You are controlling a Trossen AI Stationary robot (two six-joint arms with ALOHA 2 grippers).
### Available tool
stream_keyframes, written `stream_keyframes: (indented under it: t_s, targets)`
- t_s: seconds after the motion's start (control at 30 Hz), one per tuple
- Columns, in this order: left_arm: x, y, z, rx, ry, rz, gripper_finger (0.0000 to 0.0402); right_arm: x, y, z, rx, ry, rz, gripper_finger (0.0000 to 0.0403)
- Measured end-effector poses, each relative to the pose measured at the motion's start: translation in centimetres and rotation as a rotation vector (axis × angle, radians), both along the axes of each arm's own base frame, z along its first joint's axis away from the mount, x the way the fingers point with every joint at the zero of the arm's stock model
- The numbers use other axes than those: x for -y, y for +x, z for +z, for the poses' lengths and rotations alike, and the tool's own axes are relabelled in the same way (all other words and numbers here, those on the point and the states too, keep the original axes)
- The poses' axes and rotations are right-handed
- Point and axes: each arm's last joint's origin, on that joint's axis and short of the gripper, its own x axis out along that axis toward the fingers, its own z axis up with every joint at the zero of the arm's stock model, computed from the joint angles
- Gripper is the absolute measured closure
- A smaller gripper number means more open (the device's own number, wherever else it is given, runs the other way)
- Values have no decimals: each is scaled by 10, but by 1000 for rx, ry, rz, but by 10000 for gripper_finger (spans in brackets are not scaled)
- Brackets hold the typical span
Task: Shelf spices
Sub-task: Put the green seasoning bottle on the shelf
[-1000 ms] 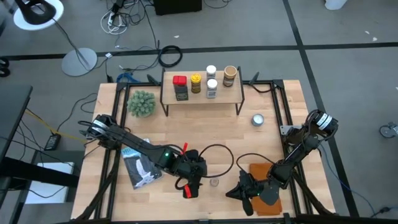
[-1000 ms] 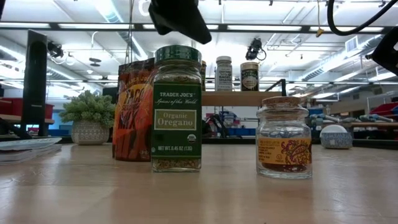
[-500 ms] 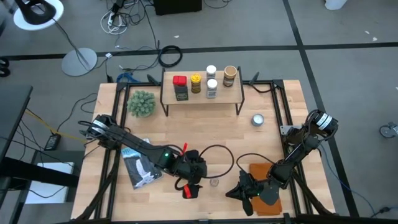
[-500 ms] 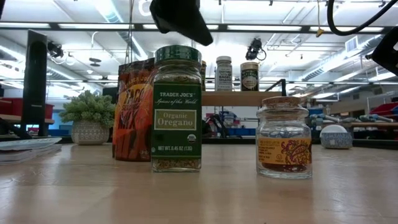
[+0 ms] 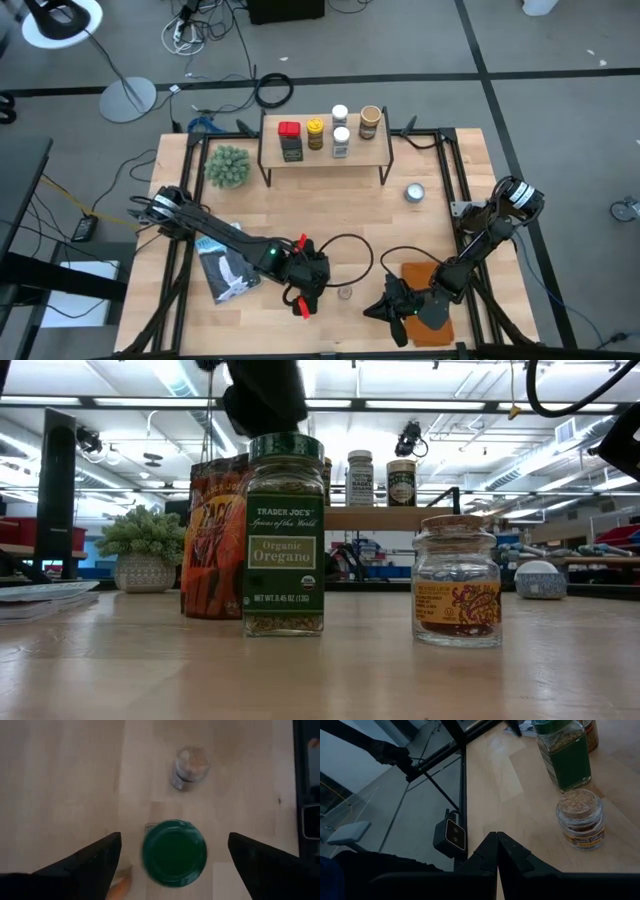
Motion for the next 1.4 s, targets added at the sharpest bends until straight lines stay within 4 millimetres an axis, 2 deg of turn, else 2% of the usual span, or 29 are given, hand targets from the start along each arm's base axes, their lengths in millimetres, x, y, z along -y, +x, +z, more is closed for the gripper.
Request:
stream_keyframes:
  t_s: [0.17,0.4,1.07,1.4]
  targets:
    - [0,2,-8,-42,-13,-19,33,0,0,0,3,3,0,396]
    - [-1,2,-8,-41,-6,-21,52,0,0,0,0,0,-1,396]
    - [-1,3,-12,-44,16,-10,170,0,0,0,-1,-2,-1,396]
    - [-1,3,-12,-46,11,-13,178,0,0,0,0,-2,-1,396]
